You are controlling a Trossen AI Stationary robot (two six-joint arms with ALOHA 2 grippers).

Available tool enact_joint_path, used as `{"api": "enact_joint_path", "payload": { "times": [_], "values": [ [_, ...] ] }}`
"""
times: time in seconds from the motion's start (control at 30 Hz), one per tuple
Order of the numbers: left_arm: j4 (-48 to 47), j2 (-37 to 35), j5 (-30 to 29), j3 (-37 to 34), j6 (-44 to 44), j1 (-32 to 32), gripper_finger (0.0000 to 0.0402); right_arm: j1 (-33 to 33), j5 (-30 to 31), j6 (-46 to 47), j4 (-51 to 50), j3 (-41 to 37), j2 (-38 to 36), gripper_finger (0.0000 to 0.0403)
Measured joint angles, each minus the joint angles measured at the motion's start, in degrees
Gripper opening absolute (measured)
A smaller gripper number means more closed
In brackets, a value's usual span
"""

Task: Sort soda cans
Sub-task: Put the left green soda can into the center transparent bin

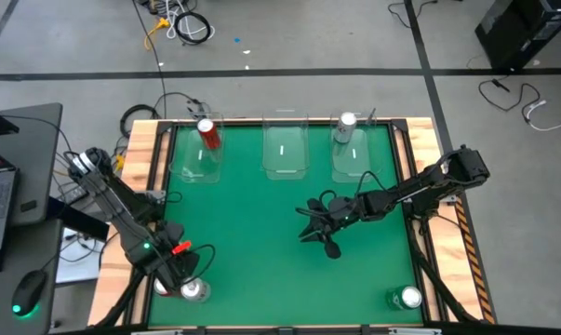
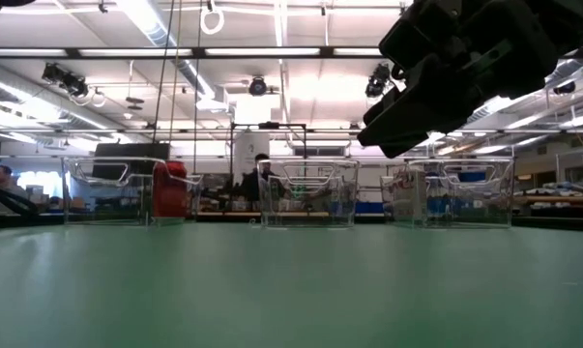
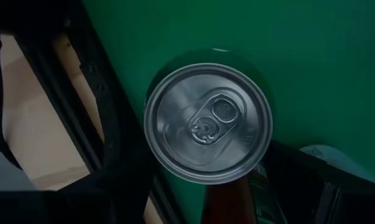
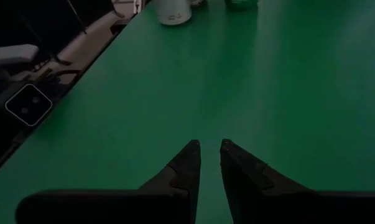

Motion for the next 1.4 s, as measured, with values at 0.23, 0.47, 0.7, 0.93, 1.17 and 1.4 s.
{"api": "enact_joint_path", "payload": {
  "times": [0.23, 0.47, 0.7, 0.93, 1.17, 1.4],
  "values": [
    [-0.5, 0.3, -0.5, 2.0, 0.3, -1.3, 0.0291, 0.1, 0.8, 0.0, 1.8, 0.0, 0.0, 0.0086],
    [1.1, 0.1, -8.0, 1.1, 4.4, -3.0, 0.0274, 0.1, 2.0, 0.6, 4.6, 0.0, 0.0, 0.0131],
    [3.1, -0.2, -8.5, -0.9, 8.5, -3.3, 0.0222, 0.1, 2.0, 0.8, 5.3, 0.0, 0.0, 0.0141],
    [2.6, 0.4, -7.8, 2.1, 9.1, -3.3, 0.0197, 0.1, 2.0, 1.7, 5.3, 0.0, 0.0, 0.0142],
    [2.7, 0.3, 1.6, 2.7, 8.5, -3.5, 0.0155, 0.1, 2.0, 1.7, 5.2, 0.0, 0.0, 0.0140],
    [-4.9, 0.3, 2.5, 2.1, 2.8, -3.5, 0.0058, 0.1, 2.0, 1.7, 5.1, 0.0, 0.0, 0.0130]
  ]
}}
